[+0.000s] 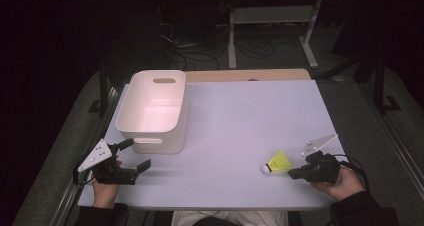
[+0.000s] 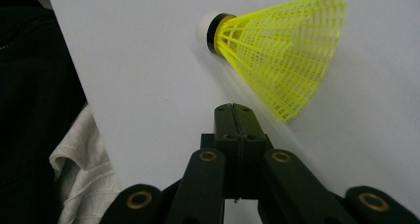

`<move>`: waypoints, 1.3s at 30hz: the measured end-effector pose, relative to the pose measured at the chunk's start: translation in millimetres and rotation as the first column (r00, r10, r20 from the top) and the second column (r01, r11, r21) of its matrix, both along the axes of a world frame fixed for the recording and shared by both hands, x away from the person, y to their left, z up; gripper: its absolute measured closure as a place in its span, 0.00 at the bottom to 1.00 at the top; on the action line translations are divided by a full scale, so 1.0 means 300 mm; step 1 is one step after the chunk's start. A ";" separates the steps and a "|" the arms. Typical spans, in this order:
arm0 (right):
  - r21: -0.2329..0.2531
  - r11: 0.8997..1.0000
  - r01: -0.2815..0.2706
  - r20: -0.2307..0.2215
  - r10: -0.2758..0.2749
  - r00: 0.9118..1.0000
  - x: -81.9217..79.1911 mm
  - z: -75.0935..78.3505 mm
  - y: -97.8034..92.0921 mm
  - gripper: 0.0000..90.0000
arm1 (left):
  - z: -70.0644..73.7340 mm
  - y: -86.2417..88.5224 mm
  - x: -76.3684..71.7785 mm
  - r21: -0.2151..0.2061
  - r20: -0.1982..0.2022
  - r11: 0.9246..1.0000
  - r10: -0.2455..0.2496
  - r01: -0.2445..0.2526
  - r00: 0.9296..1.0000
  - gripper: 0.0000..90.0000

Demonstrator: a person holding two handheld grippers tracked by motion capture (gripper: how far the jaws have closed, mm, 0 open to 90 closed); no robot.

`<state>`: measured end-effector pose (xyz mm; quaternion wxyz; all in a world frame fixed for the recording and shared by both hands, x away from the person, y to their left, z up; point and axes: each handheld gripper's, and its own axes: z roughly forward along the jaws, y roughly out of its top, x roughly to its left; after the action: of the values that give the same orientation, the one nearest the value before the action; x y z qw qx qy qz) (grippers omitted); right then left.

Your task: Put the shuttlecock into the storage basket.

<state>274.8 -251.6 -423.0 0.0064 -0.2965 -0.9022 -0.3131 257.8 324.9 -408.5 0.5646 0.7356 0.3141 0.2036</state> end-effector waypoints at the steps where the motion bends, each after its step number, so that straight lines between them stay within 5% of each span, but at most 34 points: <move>1: -0.003 1.000 -0.001 -0.005 0.001 1.000 0.001 -0.002 0.002 0.98 | 0.000 0.000 0.000 0.000 0.001 1.000 0.000 0.000 1.000 0.00; 13: -0.024 0.999 0.025 0.003 -0.025 1.000 0.017 -0.014 -0.009 0.99 | 0.000 0.000 0.000 0.000 0.001 1.000 0.000 0.000 1.000 0.00; 39: 0.008 0.995 0.101 0.019 -0.101 0.995 0.091 -0.013 -0.009 0.98 | 0.001 0.000 0.000 -0.002 0.001 1.000 -0.002 0.002 1.000 0.00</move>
<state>302.1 -254.4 -426.8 -0.0173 -0.3386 -0.8850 -0.3190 257.7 324.9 -408.4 0.5656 0.7352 0.3134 0.2033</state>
